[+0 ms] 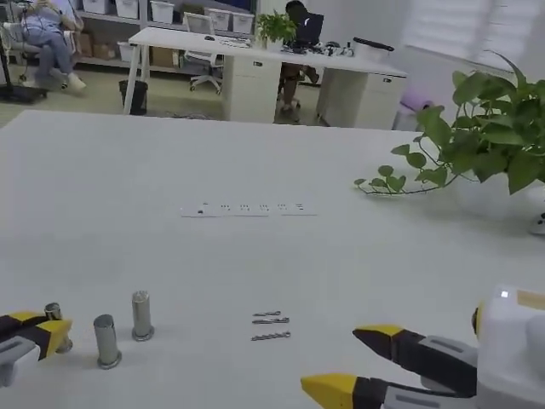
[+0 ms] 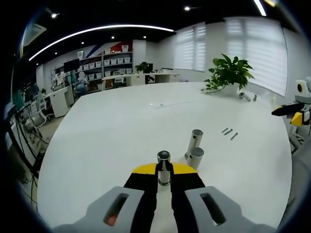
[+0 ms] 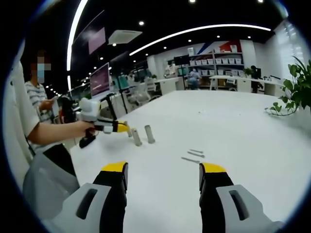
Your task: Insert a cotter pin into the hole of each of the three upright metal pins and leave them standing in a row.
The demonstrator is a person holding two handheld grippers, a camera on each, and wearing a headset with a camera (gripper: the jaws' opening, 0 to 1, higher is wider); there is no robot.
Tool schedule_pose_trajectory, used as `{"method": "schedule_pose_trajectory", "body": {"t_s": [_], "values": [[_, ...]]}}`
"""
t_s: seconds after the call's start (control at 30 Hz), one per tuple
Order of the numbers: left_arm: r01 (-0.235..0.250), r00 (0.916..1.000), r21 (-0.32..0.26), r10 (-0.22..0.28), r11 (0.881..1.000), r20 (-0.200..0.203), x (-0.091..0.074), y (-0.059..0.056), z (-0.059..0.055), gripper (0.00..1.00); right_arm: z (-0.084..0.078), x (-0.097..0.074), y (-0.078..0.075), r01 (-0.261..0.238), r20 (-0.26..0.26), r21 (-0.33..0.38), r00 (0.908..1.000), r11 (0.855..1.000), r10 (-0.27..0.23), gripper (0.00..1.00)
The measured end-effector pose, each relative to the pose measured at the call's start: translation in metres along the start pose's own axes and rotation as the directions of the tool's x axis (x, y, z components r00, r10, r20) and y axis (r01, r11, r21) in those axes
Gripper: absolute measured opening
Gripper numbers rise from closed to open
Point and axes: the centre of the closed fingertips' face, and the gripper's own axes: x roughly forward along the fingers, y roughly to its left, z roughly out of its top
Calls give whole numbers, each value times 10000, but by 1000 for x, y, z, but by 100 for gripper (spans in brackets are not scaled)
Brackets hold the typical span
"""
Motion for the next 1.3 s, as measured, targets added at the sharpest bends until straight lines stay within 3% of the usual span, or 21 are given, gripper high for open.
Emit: {"method": "schedule_pose_trajectory", "body": {"t_s": [0.27, 0.6, 1.03, 1.3], "values": [[-336, 9994, -946, 340, 9949, 26, -23, -14, -3, 7, -1, -1, 4, -58, 20, 20, 10000, 10000, 58, 60], [-507, 9985, -1097, 480, 9927, -272, -36, -39, -12, 7, -2, -2, 9, -201, 36, 41, 9998, 9998, 201, 59], [-427, 9984, -1131, 384, 9927, -404, -22, -71, -14, 7, -5, -6, 16, -553, -89, -188, 9984, 9983, 551, 58], [-477, 9979, -726, 443, 9962, -480, -5, -85, -18, 7, -7, -10, 11, -447, -63, -116, 9990, 9989, 446, 58]]}}
